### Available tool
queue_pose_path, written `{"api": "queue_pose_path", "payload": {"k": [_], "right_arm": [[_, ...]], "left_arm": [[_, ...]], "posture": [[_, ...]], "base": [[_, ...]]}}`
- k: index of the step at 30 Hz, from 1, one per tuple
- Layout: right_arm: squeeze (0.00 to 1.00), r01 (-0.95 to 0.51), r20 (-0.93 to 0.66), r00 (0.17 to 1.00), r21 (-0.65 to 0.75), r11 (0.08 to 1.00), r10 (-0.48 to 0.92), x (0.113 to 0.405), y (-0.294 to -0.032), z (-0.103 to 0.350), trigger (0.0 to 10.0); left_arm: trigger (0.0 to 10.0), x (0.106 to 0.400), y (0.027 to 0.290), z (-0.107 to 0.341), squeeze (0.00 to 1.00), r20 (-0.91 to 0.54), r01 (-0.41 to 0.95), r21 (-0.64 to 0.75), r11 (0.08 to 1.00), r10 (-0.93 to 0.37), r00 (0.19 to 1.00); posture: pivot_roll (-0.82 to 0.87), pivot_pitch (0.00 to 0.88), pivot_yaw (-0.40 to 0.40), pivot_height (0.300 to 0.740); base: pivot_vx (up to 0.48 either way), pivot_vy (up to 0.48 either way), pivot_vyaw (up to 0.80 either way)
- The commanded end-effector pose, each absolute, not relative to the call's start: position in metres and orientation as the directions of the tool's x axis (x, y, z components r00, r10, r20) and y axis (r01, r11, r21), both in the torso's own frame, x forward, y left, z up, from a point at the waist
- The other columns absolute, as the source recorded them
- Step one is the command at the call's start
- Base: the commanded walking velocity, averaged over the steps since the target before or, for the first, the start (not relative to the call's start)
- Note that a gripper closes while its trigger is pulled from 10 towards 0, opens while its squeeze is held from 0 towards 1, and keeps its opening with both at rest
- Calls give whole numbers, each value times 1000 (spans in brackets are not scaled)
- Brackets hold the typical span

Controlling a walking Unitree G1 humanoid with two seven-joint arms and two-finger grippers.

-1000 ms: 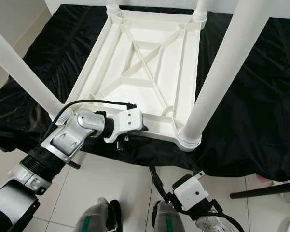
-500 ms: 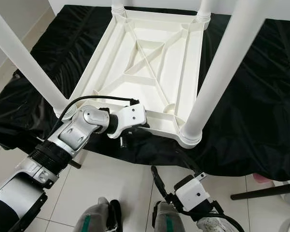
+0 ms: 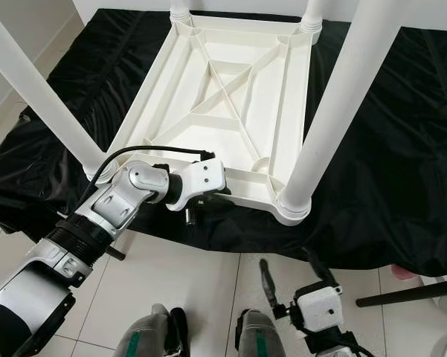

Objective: Building children table

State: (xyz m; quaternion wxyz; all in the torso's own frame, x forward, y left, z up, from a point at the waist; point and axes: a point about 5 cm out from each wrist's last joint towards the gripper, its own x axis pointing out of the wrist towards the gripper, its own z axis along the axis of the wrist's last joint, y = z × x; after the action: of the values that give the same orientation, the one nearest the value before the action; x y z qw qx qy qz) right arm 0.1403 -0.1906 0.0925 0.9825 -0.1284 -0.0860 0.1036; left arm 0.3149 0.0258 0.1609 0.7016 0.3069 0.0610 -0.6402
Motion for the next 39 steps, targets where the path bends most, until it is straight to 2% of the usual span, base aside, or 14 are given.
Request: {"api": "queue_pose_path", "payload": {"k": [1,3,5,9,12,19,25,26,34,37,38,39], "right_arm": [[0,-142,144,973,-250,958,181,144,-198,92,10000],[0,-142,144,973,-250,958,181,144,-198,92,10000],[0,-119,173,971,-237,964,162,154,-200,98,10000],[0,-111,202,966,-234,966,160,161,-198,104,10000],[0,-119,226,959,-230,966,172,172,-192,109,10000],[0,-140,260,944,-238,961,202,187,-188,118,10000],[0,-144,269,940,-244,959,210,192,-191,121,10000],[0,-146,272,938,-248,958,213,194,-192,123,10000],[0,-141,276,937,-260,955,214,198,-195,127,10000],[0,-128,277,939,-269,955,204,198,-198,128,10000],[0,-125,277,940,-267,956,200,198,-198,128,10000],[0,-125,277,940,-267,956,200,198,-198,128,10000]], "left_arm": [[0,306,26,165,0,-474,938,330,-104,-878,69],[0,306,26,165,0,-474,938,330,-104,-878,69],[0,301,26,172,0,-453,939,309,-150,-892,7],[0,296,27,180,0,-427,936,297,-187,-903,-45],[0,289,33,198,0,-376,928,282,-245,-918,-129],[0,278,41,211,0,-353,903,266,-338,-906,-235],[0,275,43,204,0,-384,903,249,-349,-892,-239],[10000,276,42,201,0,-398,907,244,-343,-889,-228],[10000,272,44,194,0,-447,899,234,-369,-862,-238],[10000,269,43,177,0,-529,890,238,-389,-820,-217],[10000,270,42,174,1000,-536,899,228,-375,-819,-205],[10000,270,42,174,1000,-536,899,228,-375,-819,-205]], "posture": [[-132,156,114,740],[-132,156,114,740],[-121,150,106,740],[-119,148,102,740],[-106,137,88,740],[-95,119,70,740],[-96,110,68,740],[-97,104,64,740],[-101,97,65,740],[-106,100,70,740],[-109,107,72,740],[-109,107,72,740]], "base": [[0,0,0],[0,0,0],[0,0,0],[0,0,0],[0,0,0],[0,0,0],[0,0,0],[0,0,0],[0,0,0],[0,0,0],[0,0,0],[0,0,0]]}}
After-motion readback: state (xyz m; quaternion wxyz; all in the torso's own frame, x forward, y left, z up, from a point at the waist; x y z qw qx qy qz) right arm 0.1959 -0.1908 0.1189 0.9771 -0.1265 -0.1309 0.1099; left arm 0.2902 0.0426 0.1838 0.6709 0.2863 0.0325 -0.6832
